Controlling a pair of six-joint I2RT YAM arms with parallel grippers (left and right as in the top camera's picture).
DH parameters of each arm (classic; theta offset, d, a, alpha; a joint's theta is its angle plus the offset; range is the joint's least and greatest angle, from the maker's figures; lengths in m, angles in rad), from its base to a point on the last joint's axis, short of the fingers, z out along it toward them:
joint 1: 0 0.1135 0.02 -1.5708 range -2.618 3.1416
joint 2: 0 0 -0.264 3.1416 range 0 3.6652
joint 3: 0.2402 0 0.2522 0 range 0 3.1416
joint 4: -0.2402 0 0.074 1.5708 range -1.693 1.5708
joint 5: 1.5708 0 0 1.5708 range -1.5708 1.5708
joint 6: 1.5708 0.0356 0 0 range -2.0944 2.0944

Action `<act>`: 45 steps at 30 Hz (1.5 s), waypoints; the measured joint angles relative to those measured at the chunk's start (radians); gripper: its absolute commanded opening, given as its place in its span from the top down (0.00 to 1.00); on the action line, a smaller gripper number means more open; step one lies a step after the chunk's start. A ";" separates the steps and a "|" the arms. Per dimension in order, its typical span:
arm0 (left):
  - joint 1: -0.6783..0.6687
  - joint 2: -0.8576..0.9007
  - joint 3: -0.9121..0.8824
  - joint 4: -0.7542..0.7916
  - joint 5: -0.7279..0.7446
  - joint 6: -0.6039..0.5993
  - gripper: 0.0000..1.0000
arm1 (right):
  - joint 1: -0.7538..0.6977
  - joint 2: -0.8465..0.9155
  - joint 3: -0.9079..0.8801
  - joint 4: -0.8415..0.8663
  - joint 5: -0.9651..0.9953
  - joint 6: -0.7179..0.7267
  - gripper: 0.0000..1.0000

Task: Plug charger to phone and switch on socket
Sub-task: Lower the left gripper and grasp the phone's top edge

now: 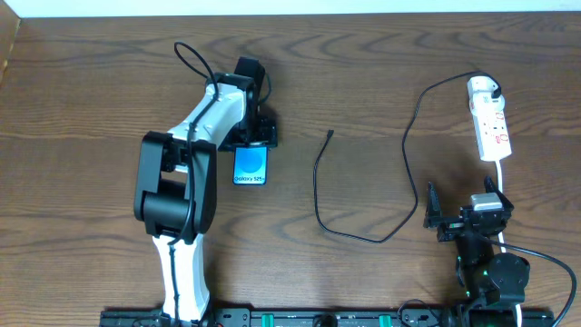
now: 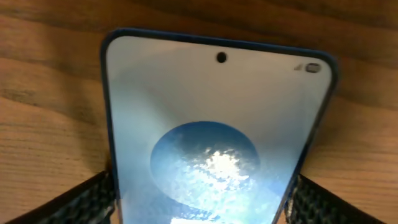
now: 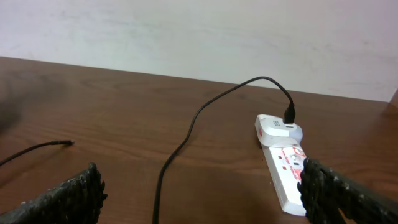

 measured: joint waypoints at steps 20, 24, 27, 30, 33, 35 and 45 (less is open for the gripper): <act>0.001 -0.019 0.005 -0.047 0.032 -0.005 0.35 | 0.000 0.000 0.000 0.000 0.000 0.000 0.01; 0.002 -0.090 0.005 -0.049 0.067 -0.020 0.35 | 0.000 0.000 0.000 0.000 0.000 0.000 0.01; 0.020 -0.147 0.007 -0.048 0.141 -0.036 0.36 | 0.000 0.000 0.000 0.000 0.000 0.000 0.01; 0.048 -0.153 0.008 -0.049 0.179 -0.046 0.36 | 0.000 0.000 0.000 0.000 0.000 0.000 0.01; 0.059 -0.153 0.008 -0.049 0.168 -0.049 0.36 | 0.000 0.000 0.000 0.000 0.000 0.000 0.01; 0.058 -0.153 0.007 -0.048 0.153 -0.049 0.36 | 0.000 0.000 0.000 0.000 0.000 0.000 0.01; 0.058 -0.080 -0.030 -0.019 0.149 -0.049 0.36 | 0.000 0.000 0.000 0.000 0.000 0.000 0.01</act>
